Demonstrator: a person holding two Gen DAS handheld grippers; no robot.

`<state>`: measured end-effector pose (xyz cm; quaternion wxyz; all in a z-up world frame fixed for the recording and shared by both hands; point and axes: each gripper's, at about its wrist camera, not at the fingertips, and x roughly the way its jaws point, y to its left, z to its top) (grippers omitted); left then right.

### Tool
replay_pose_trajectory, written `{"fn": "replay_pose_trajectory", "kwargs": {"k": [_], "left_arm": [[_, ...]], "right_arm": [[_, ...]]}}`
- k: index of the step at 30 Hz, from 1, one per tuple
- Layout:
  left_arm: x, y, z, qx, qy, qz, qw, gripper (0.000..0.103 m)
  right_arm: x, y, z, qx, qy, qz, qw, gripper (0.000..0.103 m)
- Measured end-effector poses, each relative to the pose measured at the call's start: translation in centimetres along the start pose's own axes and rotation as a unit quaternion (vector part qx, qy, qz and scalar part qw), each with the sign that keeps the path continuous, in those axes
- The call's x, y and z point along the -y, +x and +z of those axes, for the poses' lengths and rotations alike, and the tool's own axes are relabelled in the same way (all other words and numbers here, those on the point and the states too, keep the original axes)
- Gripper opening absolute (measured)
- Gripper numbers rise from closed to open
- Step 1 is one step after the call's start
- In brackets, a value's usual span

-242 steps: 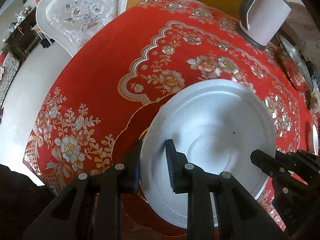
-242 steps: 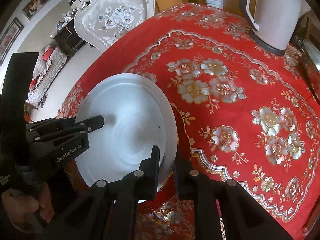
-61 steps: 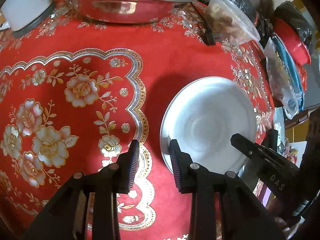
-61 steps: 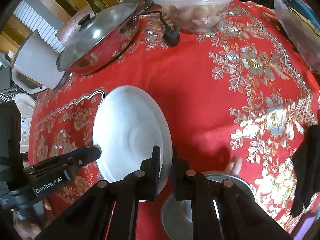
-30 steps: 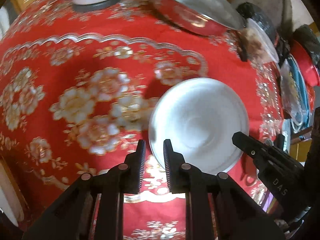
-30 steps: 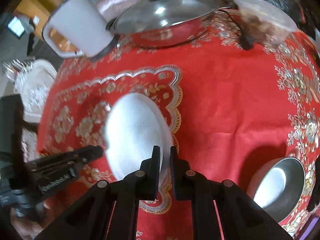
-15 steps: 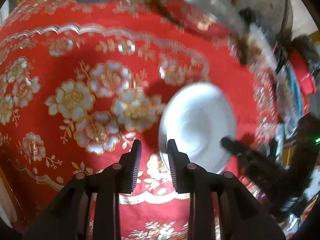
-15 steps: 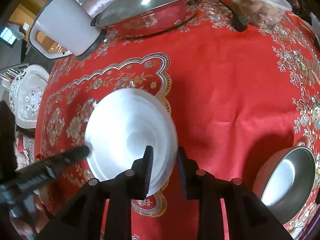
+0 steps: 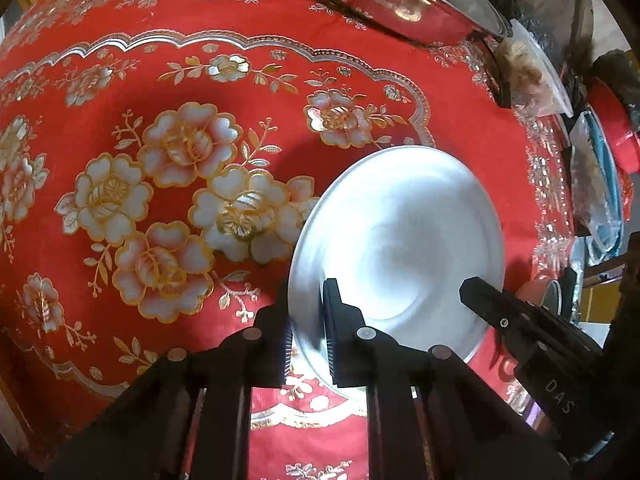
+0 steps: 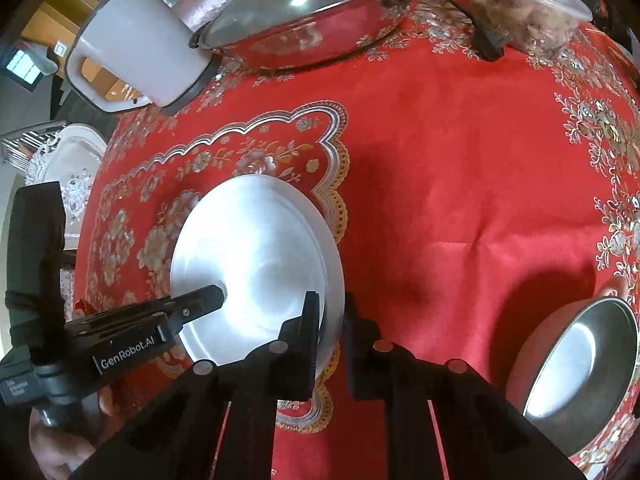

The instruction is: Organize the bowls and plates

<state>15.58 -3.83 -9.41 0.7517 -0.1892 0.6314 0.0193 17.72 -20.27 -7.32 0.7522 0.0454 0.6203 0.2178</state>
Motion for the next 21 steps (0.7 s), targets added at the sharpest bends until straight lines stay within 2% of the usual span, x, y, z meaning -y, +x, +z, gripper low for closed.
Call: {"fn": "replay_pose_trajectory", "kwargs": {"k": [5, 8, 12, 17, 21], "left_arm": [[-0.1, -3.1, 0.0, 0.022, 0.003, 0.003, 0.9997, 0.011], [-0.8, -6.3, 1.3, 0.046, -0.004, -0.006, 0.9989, 0.011], [-1.6, -9.8, 1.7, 0.079, -0.007, 0.001, 0.9968, 0.011], [-5.6, -13.0, -0.2, 0.1, -0.028, 0.004, 0.9946, 0.011], [-10.1, -15.0, -2.5, 0.111, -0.051, 0.012, 0.9925, 0.012]], "right_arm": [[-1.9, -2.0, 0.6, 0.018, -0.011, 0.001, 1.0, 0.011], [-3.7, -4.1, 2.1, 0.042, -0.019, 0.012, 0.999, 0.011], [-6.7, -6.3, 3.3, 0.063, -0.046, 0.012, 0.997, 0.01], [-11.5, -7.1, 2.9, 0.069, -0.083, 0.021, 0.994, 0.011], [-15.9, -6.4, 1.5, 0.057, -0.113, 0.05, 0.991, 0.011]]}}
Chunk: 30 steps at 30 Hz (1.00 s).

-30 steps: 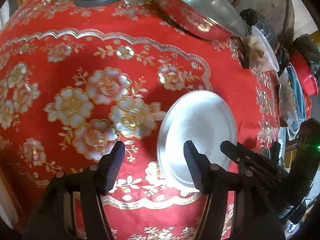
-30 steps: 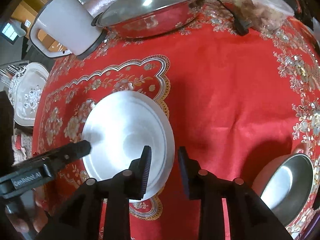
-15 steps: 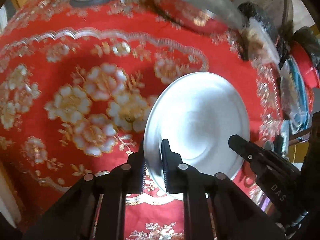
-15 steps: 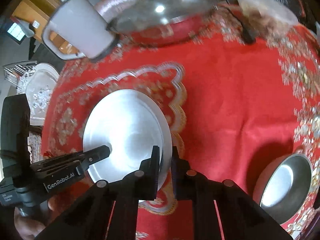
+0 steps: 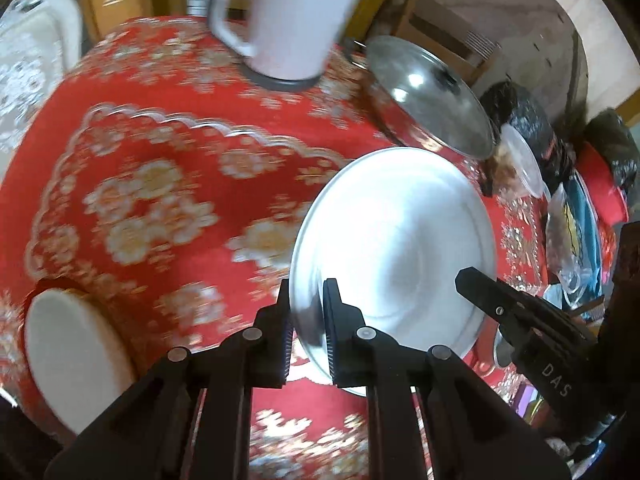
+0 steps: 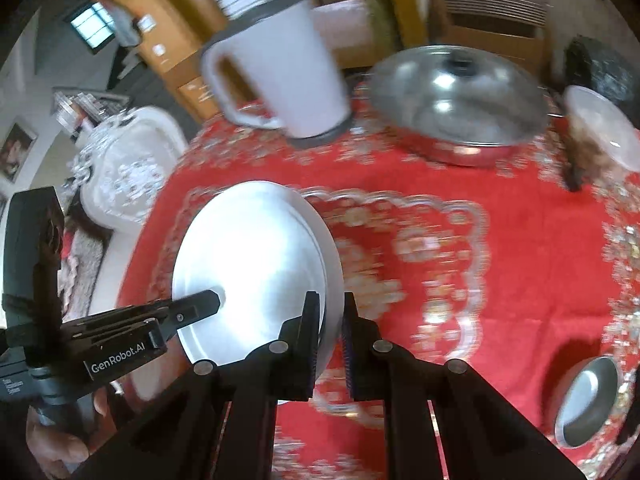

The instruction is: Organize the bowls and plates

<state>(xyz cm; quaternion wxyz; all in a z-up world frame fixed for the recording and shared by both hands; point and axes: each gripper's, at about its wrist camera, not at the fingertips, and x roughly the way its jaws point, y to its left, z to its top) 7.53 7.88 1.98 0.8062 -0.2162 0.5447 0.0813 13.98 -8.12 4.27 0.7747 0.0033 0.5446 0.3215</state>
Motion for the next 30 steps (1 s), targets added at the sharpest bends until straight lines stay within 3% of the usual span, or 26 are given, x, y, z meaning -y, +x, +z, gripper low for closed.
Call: {"fn": "replay_pose_trajectory", "kwargs": {"k": [7, 15, 23, 30], "left_arm": [[-8.8, -3.2, -3.0, 0.005, -0.052, 0.042, 0.9977, 0.012], [-17.8, -4.2, -6.4, 0.003, -0.14, 0.077, 0.9872, 0.012], [-22.6, -3.2, -9.6, -0.012, -0.191, 0.086, 0.9776, 0.012], [-24.0, -1.8, -10.6, -0.022, -0.203, 0.082, 0.9755, 0.013]], "right_arm": [[-8.9, 4.4, -2.2, -0.042, -0.058, 0.054, 0.996, 0.012], [-16.6, 9.5, -5.0, -0.096, -0.118, 0.084, 0.985, 0.014], [-20.9, 12.4, -7.6, -0.135, -0.164, 0.082, 0.974, 0.015], [-21.7, 13.9, -8.6, -0.153, -0.178, 0.067, 0.97, 0.015]]}}
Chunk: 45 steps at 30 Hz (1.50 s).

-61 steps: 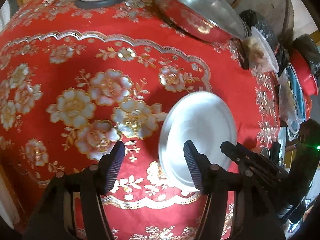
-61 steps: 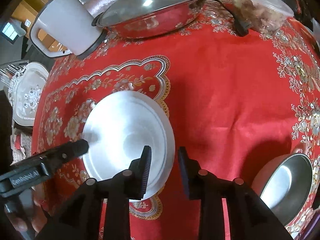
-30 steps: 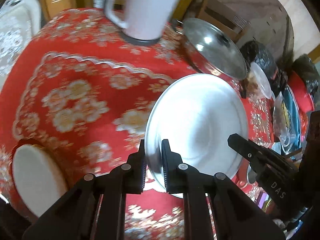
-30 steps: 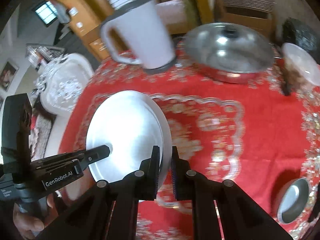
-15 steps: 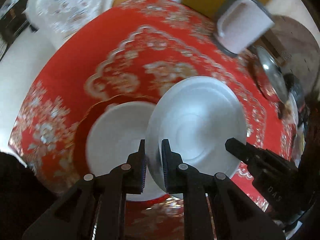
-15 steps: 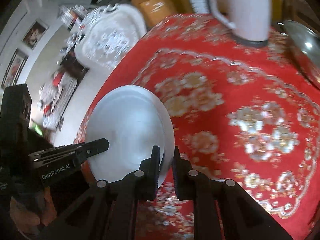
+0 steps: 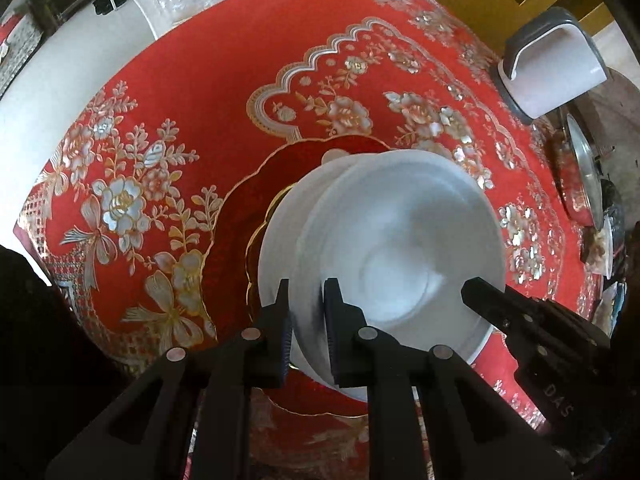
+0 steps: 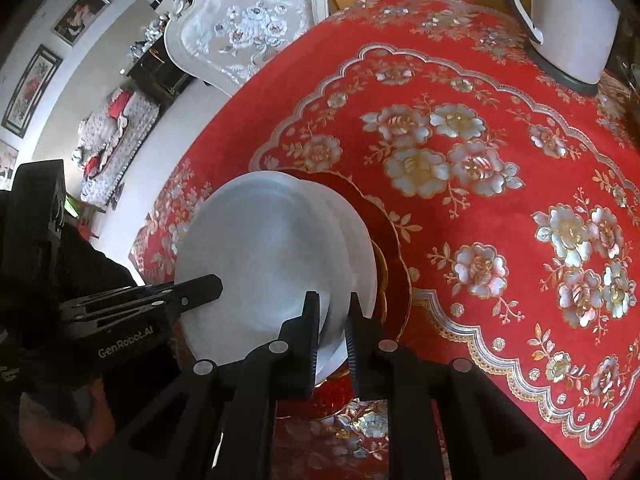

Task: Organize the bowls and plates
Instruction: 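Lower the white plate onto the stack and open both grippers, then withdraw both grippers and move them toward the steel bowl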

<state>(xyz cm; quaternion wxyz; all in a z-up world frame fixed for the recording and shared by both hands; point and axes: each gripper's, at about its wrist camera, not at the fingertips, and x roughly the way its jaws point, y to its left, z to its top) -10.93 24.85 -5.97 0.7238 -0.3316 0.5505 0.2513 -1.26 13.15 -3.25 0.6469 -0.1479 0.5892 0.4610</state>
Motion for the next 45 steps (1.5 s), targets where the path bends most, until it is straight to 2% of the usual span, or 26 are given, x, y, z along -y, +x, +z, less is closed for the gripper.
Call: {"fn": "replay_pose_trajectory", "kwargs": {"k": [6, 19, 24, 27, 38, 40, 42, 43, 45], "left_arm": [[-0.2, 0.7, -0.2, 0.002, 0.004, -0.001, 1.0, 0.014], [-0.1, 0.4, -0.6, 0.022, 0.015, 0.025, 0.9993, 0.015], [0.0, -0.7, -0.8, 0.04, 0.018, 0.038, 0.9983, 0.017], [0.3, -1.4, -0.8, 0.053, 0.024, 0.046, 0.9972, 0.023], [3.7, -3.4, -0.6, 0.102, 0.063, 0.058, 0.9911, 0.024], [4.6, -3.5, -0.7, 0.106, 0.071, 0.058, 0.9901, 0.028], [5.7, -3.6, -0.8, 0.112, 0.081, 0.056, 0.9888, 0.051], [6.5, -3.8, -0.9, 0.117, 0.087, 0.054, 0.9879, 0.055], [7.9, -3.9, -1.1, 0.125, 0.101, 0.047, 0.986, 0.057]], "right_arm": [[0.0, 0.1, -0.3, -0.003, 0.0, -0.002, 1.0, 0.015], [-0.2, -1.3, -0.4, 0.012, -0.004, -0.005, 1.0, 0.019], [-0.1, -1.9, -0.5, 0.017, -0.006, -0.006, 1.0, 0.019], [0.0, -2.2, -0.7, 0.019, -0.005, -0.007, 1.0, 0.019], [0.6, -3.7, -1.7, 0.027, -0.008, -0.011, 1.0, 0.024], [1.2, -4.3, -2.0, 0.033, -0.005, -0.019, 0.999, 0.025], [1.9, -5.0, -2.4, 0.041, -0.002, -0.032, 0.999, 0.026], [2.3, -5.4, -2.5, 0.044, 0.001, -0.036, 0.998, 0.027], [3.3, -6.3, -3.0, 0.051, 0.011, -0.039, 0.998, 0.03]]}}
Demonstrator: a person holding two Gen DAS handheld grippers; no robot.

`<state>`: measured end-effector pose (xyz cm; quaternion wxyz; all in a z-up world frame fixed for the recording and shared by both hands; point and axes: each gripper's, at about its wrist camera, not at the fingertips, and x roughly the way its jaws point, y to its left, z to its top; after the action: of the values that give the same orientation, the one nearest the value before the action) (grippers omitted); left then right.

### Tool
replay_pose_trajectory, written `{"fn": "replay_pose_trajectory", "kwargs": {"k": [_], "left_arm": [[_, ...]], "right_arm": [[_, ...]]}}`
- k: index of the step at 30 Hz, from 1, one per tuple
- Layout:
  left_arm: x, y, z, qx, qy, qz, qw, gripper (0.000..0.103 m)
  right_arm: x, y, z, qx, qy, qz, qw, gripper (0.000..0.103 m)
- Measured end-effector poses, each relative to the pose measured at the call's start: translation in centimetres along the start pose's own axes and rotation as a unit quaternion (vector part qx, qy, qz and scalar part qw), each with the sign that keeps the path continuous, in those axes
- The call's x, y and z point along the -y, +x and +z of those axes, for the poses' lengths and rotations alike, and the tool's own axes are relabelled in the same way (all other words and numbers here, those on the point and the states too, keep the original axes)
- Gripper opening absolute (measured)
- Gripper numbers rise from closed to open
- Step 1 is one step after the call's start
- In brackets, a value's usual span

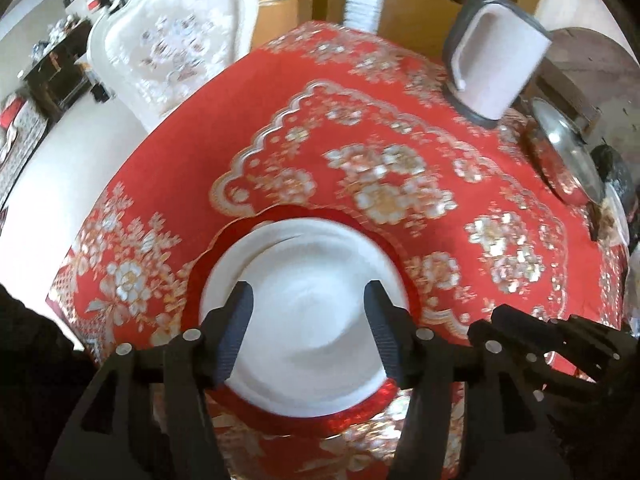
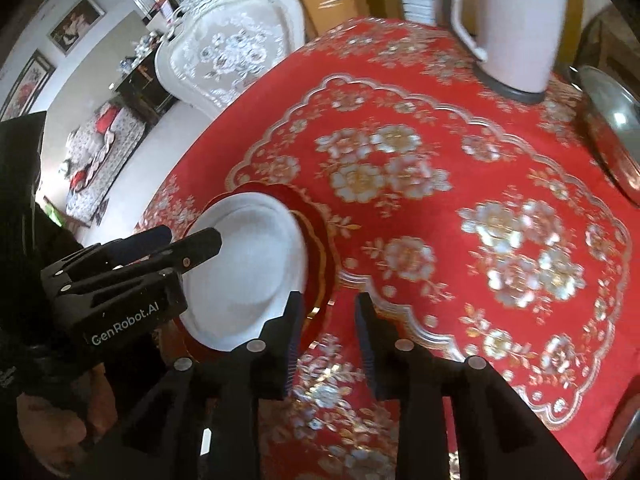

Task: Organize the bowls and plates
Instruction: 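Withdraw both grippers and move them toward the steel bowl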

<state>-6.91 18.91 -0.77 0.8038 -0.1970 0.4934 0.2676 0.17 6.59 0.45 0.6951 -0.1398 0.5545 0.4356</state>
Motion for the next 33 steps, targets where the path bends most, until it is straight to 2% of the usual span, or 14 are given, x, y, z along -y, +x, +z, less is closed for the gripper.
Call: {"fn": "replay_pose_trajectory", "kwargs": {"k": [14, 19, 33], "left_arm": [[9.8, -0.2, 0.7, 0.008, 0.087, -0.037, 0.9955, 0.057], [13.9, -0.5, 0.5, 0.014, 0.129, -0.045, 0.9905, 0.057], [23.8, -0.9, -1.0, 0.014, 0.204, -0.085, 0.9751, 0.057]], "right_arm": [[9.1, -4.4, -3.8, 0.024, 0.092, -0.04, 0.995, 0.032], [12.0, -5.7, -5.0, 0.032, 0.123, -0.051, 0.991, 0.032], [19.0, -9.2, -9.2, 0.055, 0.203, -0.078, 0.974, 0.033]]}}
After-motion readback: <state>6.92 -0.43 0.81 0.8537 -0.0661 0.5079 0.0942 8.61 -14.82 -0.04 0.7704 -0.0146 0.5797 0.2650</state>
